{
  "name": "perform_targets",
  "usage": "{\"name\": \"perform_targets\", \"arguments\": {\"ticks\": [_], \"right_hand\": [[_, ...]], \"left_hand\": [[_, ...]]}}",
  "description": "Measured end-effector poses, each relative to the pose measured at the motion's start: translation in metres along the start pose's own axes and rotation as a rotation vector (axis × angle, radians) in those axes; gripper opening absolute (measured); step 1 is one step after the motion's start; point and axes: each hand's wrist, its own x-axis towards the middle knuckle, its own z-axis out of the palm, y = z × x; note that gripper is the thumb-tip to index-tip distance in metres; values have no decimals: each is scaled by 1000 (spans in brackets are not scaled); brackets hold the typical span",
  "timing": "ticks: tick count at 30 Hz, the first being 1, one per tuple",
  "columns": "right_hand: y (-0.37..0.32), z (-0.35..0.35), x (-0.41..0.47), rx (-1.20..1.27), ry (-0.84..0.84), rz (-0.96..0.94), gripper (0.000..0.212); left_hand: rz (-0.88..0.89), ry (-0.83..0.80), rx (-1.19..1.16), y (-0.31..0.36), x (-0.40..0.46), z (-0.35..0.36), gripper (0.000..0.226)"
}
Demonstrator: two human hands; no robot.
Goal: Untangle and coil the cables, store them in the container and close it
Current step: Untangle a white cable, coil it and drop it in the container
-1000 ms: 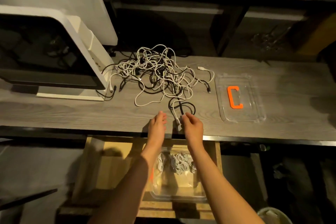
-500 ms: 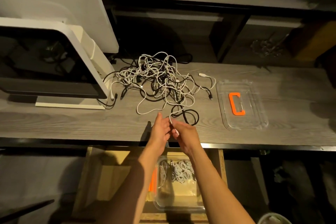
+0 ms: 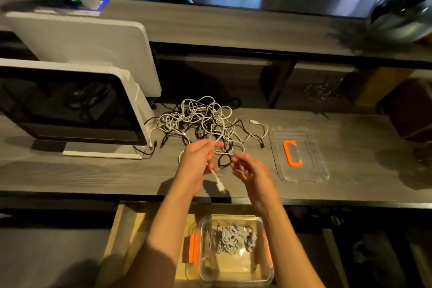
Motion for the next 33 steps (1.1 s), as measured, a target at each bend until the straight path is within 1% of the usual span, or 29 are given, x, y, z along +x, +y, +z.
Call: {"name": "perform_targets", "arguments": {"ticks": [1,3,5,6,7,9,10,12,14,17,19,21,22,24,26,28,30,33], "right_hand": [[-9,4,-1,63,5,-1,41],[-29,14,-2,137,-18,34,52],[-48,25,-1,180,-38,108,59],[-56,30,-1,195,-39,162,58],[-63,35,-2,208,-43,223,53],[-69,42,-6,228,-63,320,36],[-69,42,-9,233,-78,341,29],[-68,40,-14,257,-106,358,24],[-65,39,-20,276,-131,355,23],[-61,40,-27,235,-124,280,20],[-60,40,-30,217,-92,194,14],[-62,39,-36,176,-113,119,14],[-63,39,-40,133,-142,81,17],[-64,35,-47,17,-212,-10,21],[-61,32,-51,-108,-274,-98,25],[-59,30,-52,-179,-295,-134,28],[-58,26,-51,-234,-307,-143,32],[-59,21,-50,-318,-373,-158,37]], "left_hand": [[19,-3,64,6,-6,-1,26],[30,-44,176,17,-16,-1,26],[15,-125,286,24,-27,0,27],[11,-171,352,26,-32,0,28],[10,-217,419,28,-38,0,28],[22,-315,562,31,-48,-2,28],[34,-361,633,32,-51,-3,27],[49,-432,726,33,-55,-6,25],[24,-473,737,31,-54,-12,26],[-27,-479,708,24,-47,-19,27],[-66,-413,601,19,-42,-17,30],[-81,-289,398,14,-40,-13,39],[-90,-242,245,15,-40,-10,47],[-110,-223,-110,21,-38,-4,68],[-91,-234,-363,35,-38,0,76],[-42,-213,-520,49,-39,3,70],[7,-178,-632,60,-41,5,56],[23,-170,-709,73,-46,11,36]]}}
